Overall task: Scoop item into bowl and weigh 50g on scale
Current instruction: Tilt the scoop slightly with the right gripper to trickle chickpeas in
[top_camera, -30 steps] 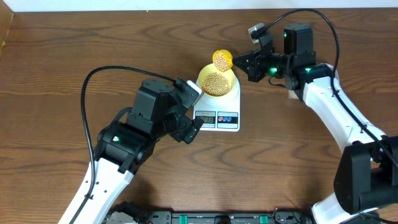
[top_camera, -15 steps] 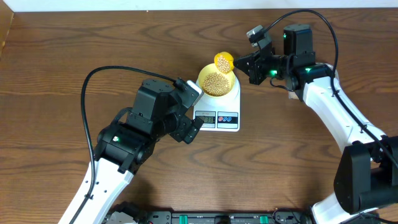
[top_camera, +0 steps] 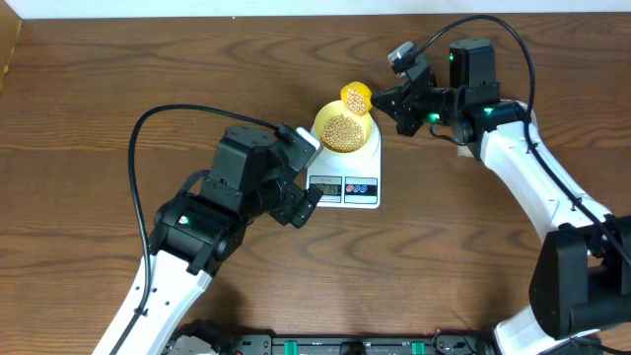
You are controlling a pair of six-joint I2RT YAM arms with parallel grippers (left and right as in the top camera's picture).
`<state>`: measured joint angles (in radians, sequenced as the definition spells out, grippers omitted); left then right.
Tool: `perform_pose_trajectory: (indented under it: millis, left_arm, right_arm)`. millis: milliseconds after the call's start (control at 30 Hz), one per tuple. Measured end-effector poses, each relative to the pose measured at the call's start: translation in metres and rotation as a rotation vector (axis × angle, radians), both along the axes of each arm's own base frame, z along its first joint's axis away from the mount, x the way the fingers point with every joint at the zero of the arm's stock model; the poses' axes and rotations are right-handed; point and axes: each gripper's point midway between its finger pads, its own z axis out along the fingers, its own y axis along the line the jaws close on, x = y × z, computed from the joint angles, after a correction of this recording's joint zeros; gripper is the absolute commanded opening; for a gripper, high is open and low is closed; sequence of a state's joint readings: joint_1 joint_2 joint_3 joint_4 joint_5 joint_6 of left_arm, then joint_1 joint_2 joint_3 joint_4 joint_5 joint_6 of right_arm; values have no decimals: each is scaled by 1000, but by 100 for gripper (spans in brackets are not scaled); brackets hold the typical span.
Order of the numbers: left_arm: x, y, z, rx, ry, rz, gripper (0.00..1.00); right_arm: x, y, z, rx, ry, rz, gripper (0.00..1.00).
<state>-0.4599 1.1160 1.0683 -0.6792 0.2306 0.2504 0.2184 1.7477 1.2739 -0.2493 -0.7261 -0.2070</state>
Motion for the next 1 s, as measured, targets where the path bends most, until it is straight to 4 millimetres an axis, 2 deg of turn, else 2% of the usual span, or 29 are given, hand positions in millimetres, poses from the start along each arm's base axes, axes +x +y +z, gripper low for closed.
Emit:
perform_pose_trajectory:
  millis: [1000]
  left_arm:
    - [0,0,0,0,0,0,90]
  right_arm:
    - [0,0,0,-39,-71,45,1]
